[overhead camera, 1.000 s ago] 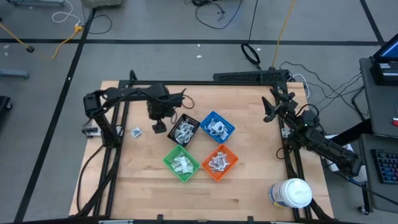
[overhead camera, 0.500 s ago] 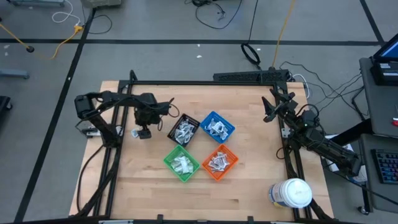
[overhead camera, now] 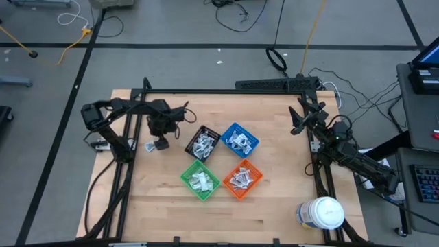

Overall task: Pick & Place First Aid Supplies
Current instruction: Put the black towelette pack into the black bin

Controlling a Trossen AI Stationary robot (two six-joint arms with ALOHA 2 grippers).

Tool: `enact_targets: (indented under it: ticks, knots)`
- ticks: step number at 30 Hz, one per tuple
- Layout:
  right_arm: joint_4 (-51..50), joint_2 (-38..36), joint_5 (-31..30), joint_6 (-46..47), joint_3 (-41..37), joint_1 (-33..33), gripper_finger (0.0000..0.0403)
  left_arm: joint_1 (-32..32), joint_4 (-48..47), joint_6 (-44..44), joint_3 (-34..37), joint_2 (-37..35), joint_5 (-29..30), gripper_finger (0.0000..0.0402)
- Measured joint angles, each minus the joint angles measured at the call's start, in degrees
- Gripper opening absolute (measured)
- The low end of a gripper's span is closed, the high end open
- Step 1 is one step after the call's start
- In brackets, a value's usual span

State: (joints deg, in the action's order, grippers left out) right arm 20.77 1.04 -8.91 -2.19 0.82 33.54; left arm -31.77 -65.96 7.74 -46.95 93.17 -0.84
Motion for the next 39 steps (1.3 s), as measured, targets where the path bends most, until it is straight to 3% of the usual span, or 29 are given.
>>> enact_targets:
  ticks: [4,12,20,24,28,39]
  knots:
    - [-0.04,0.00,0.00,0.02,-0.01,0.00,0.0263,-2.01,0.10,-8.17,0.00,0.46,-0.88,0.0321]
    - [-0.06,0.00,0.00,0.01,-0.01,0.00,0.0263,-3.96,-2.81,-33.41,0.01,0.59,-2.76,0.0321]
    - [-0.06,0.00,0.00,0.02,-0.01,0.00,0.0263,-4.15,-0.62,-43.57,3.27,0.43,-3.60,0.0321]
    - [-0.06,0.00,0.00,0.02,-0.01,0.00,0.0263,-4.15,0.68,-44.28,3.50,0.42,-3.49,0.0311]
    - [-0.07,0.00,0.00,0.02,-0.01,0.00,0.0263,-4.15,0.86,-44.27,3.52,0.44,-4.61,0.0265]
    - [-0.06,0.00,0.00,0.02,0.00,0.00,0.0263,-4.15,3.31,-40.35,3.62,0.52,-8.87,0.0076]
